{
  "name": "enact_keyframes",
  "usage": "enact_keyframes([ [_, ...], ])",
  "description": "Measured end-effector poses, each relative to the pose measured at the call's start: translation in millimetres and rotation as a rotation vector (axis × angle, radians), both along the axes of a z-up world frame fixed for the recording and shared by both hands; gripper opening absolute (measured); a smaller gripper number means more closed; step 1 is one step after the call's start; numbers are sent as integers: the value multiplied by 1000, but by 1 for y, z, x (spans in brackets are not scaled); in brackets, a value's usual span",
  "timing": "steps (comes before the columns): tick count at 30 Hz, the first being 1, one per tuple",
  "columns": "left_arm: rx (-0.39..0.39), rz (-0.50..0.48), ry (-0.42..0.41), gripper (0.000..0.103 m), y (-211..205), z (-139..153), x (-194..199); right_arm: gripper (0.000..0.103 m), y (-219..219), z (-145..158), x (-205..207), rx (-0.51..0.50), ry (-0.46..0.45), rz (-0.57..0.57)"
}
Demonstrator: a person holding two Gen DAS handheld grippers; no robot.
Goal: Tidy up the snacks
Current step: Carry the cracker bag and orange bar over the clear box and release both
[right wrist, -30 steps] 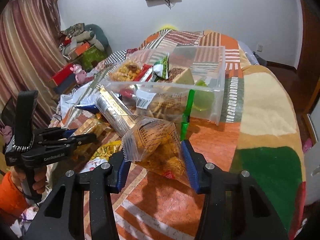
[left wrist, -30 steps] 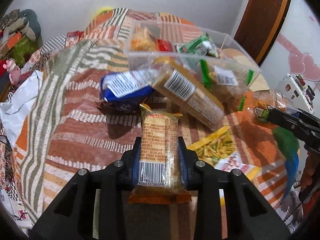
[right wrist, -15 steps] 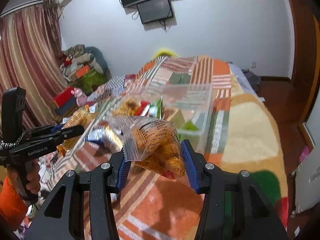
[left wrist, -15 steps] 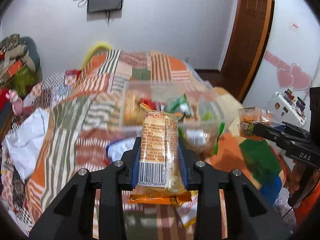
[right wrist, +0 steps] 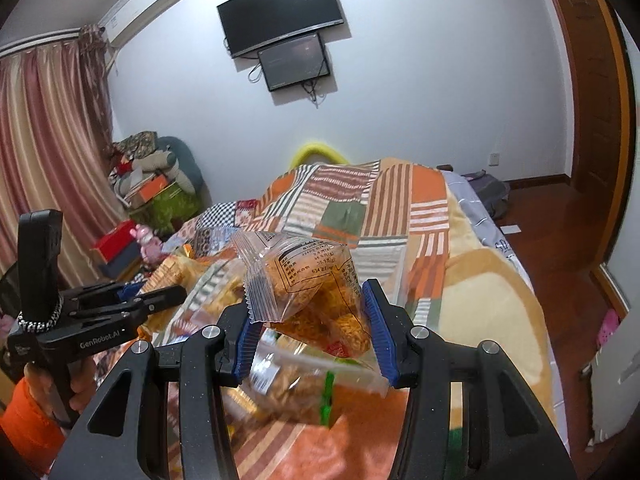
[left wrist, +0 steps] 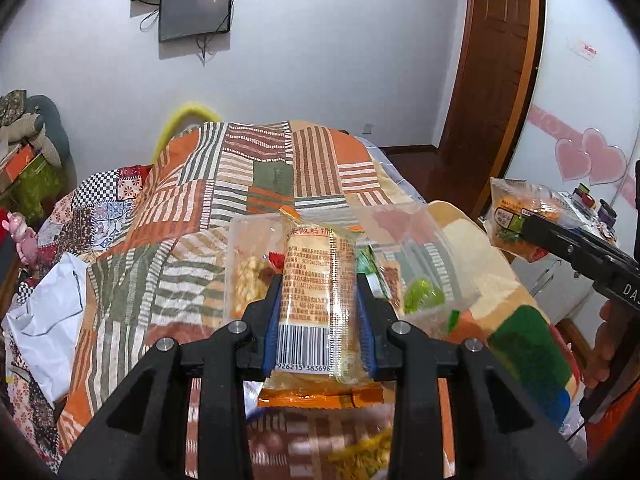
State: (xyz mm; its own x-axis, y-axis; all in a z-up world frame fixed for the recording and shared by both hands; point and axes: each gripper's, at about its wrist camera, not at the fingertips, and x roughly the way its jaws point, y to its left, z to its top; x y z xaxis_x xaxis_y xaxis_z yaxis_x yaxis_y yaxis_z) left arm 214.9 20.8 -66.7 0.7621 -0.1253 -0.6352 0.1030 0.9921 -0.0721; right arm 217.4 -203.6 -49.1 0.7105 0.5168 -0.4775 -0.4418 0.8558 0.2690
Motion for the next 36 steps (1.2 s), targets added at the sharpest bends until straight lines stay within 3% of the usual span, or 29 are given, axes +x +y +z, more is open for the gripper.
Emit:
enact_keyframes([
  [14, -25, 4, 91, 33, 6, -34, 73, 46, 17, -26, 57, -3, 87, -27],
  [30, 18, -7, 201, 34, -4, -70, 106, 46, 50, -63, 87, -164, 185, 6],
  [32, 18, -2, 202, 38, -3, -69, 105, 48, 50, -66, 87, -177, 192, 6],
  [34, 16, 9, 199, 51, -1, -69, 105, 48, 48, -66, 87, -185, 193, -7],
  [36, 12, 17, 190, 56, 0, -66, 101, 49, 43, -65, 86, -177, 205, -6],
])
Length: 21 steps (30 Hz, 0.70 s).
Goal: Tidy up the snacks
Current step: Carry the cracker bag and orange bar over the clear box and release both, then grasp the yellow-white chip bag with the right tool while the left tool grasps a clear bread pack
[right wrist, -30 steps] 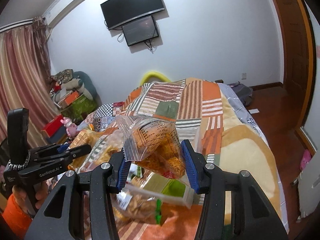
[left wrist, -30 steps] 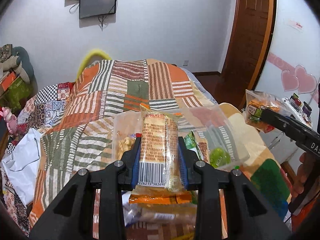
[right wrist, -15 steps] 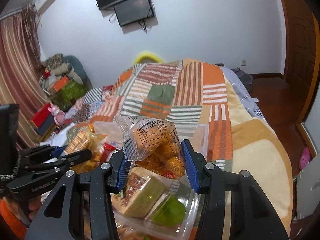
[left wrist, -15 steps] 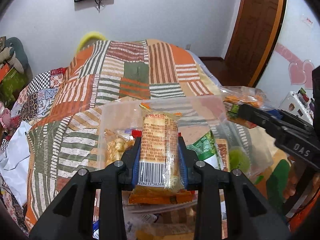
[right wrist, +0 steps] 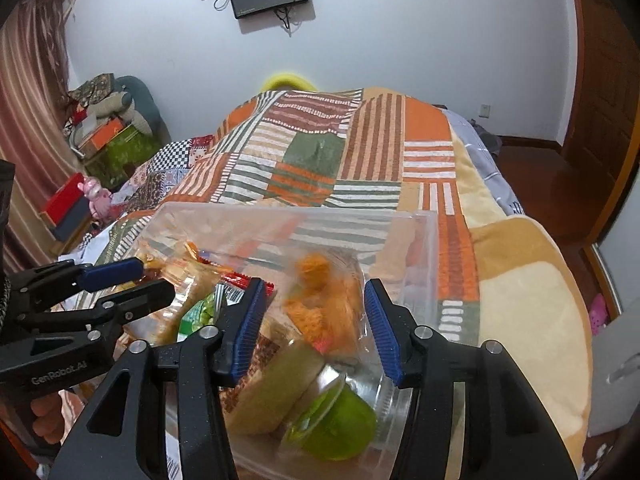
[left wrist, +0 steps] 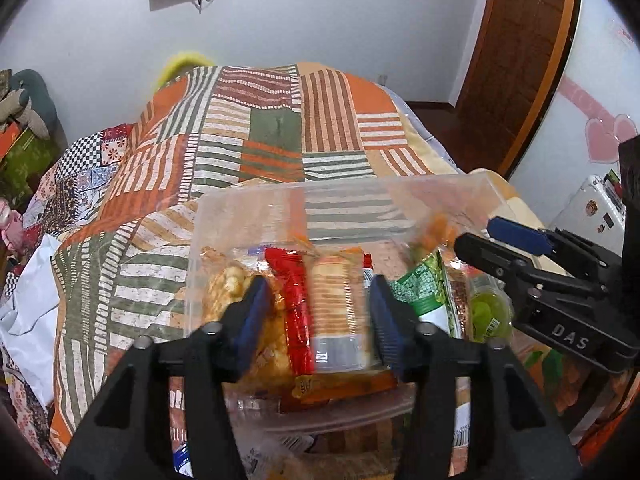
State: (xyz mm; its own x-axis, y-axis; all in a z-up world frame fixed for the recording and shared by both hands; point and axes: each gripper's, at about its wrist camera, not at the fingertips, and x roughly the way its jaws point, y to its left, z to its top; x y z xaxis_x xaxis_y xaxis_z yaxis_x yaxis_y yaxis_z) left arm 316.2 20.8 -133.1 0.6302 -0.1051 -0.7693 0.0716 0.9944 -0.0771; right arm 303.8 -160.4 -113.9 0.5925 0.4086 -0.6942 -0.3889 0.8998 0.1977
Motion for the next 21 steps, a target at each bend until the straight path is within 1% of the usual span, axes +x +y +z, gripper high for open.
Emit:
enact_keyframes([
  [2, -1, 6, -8, 57, 2, 4, -5, 50, -3, 3, -2, 8, 6, 2],
  [6, -15, 11, -23, 58, 5, 14, -17, 58, -9, 14, -14, 8, -20, 8],
  [9, -11, 20, -44, 63, 7, 23, -30, 62, -13, 22, -26, 19, -38, 19],
  [16, -2, 30, -94, 71, 13, 43, -72, 70, -16, 38, -60, 42, -71, 58],
  [19, -9, 33, -101, 72, 19, 48, -90, 75, -12, 39, -74, 58, -65, 80],
  [21, -13, 38, -99, 73, 22, 48, -104, 75, -9, 35, -84, 57, -57, 96],
])
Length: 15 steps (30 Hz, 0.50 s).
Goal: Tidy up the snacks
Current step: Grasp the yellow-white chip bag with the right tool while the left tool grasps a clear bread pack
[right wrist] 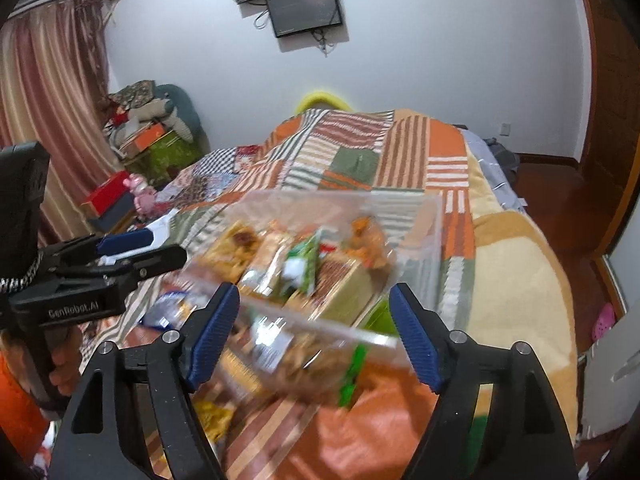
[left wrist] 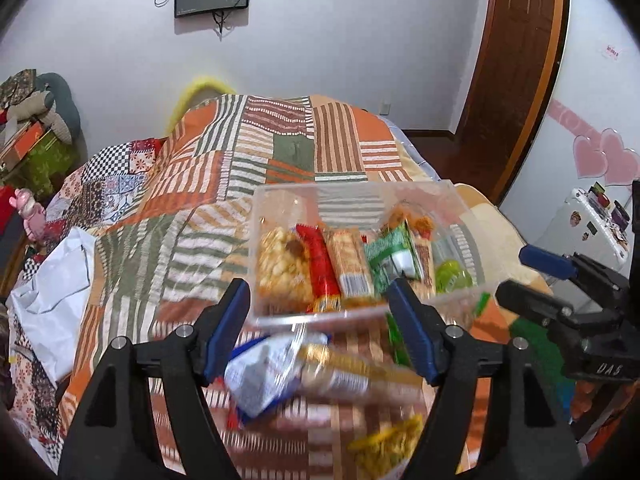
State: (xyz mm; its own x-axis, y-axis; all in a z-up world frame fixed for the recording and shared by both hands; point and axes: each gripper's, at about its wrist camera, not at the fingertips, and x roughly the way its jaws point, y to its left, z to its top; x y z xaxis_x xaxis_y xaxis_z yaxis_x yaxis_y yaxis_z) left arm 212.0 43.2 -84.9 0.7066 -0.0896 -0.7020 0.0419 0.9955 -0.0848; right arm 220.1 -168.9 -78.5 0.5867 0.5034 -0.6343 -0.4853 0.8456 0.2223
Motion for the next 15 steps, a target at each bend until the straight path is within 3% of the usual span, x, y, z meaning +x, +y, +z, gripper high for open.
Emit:
enact_keyframes([
  [3, -2, 9, 3, 79, 5, -3, -19, 75, 11, -9, -16, -16, 18, 40],
  [15, -16, 27, 110, 81, 19, -46, -68, 75, 60, -73, -43, -66, 207, 162],
])
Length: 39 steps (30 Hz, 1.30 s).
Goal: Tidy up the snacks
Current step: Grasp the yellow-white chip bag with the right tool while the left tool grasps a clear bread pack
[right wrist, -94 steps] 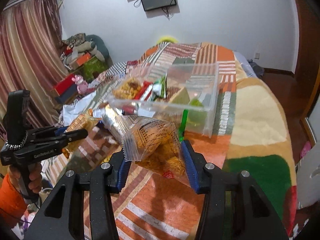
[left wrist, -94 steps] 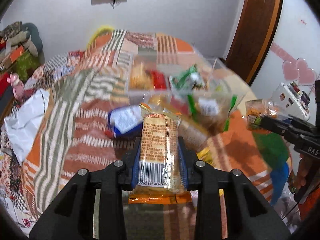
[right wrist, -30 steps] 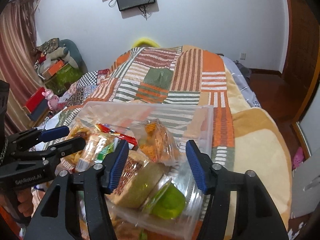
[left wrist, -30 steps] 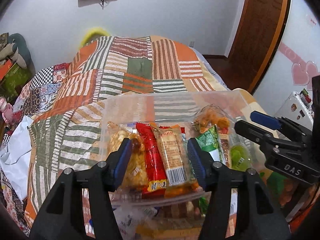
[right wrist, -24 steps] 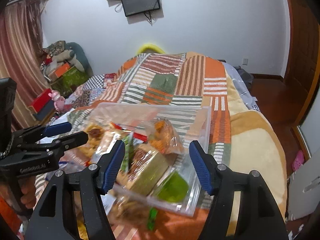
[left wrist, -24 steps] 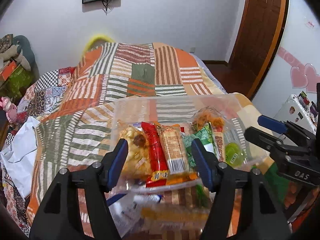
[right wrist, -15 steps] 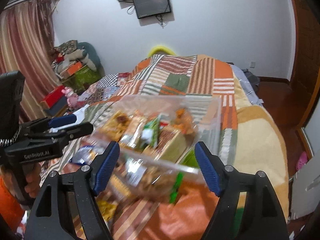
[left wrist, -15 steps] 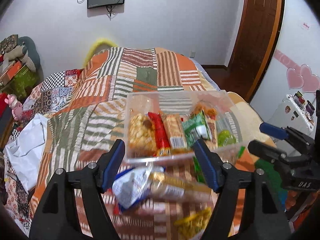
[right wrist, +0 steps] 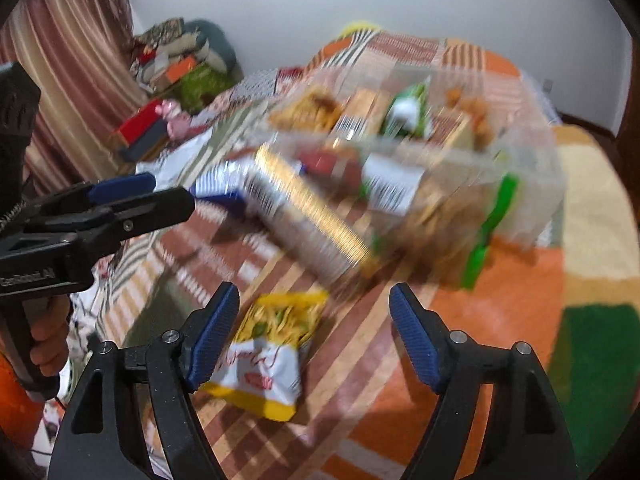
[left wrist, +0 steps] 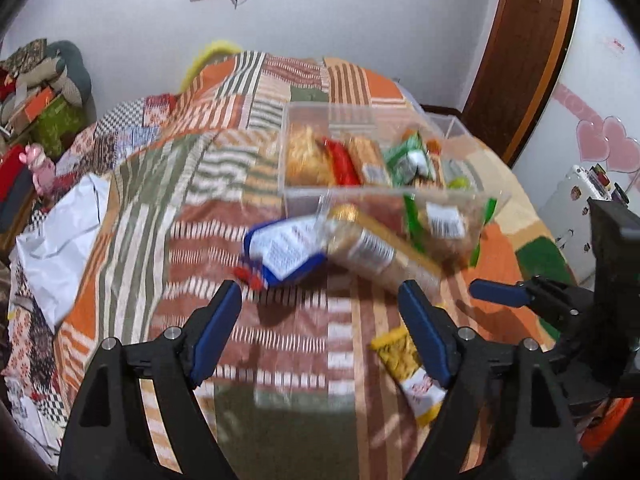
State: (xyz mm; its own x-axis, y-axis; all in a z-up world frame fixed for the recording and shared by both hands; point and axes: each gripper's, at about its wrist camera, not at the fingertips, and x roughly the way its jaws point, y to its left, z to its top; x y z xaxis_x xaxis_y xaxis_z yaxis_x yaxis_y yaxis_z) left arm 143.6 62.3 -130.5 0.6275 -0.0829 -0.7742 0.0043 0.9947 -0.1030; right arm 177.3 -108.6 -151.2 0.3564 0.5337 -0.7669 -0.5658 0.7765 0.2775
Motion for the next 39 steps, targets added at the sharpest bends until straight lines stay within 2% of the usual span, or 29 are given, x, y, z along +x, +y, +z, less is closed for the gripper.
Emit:
enact_keyframes([
  [6, -18, 12, 51, 81, -1, -19, -9, 74, 17, -17, -1, -34, 57, 71],
  [8, -20, 12, 65, 81, -3, -24, -9, 63, 16, -17, -3, -31, 41, 68],
  [10, -25, 9, 74, 81, -7, -29, -8, 38, 15, -16, -3, -21, 42, 78],
  [12, -33, 5, 82, 81, -10, -32, -5, 37, 9, -16, -2, -1, 51, 76],
  [19, -52, -23, 74, 81, -30, -33, 13, 35, -21, -8, -13, -14, -11, 37],
  [24, -42, 10, 57, 81, -41, -35, 38, 35, -53, -1, -12, -16, -43, -37],
  [29, -107, 33, 85, 81, -45, -46, 60, 35, -80, 3, -9, 3, -55, -103],
  [32, -121, 37, 80, 80, -50, -50, 68, 35, -89, 5, -6, 17, -60, -136],
  [36, -99, 43, 75, 72, -59, -55, 77, 35, -95, 7, -3, 37, -63, -164],
  [39, -111, 55, 69, 67, -58, -57, 77, 35, -103, 8, -3, 45, -66, -174],
])
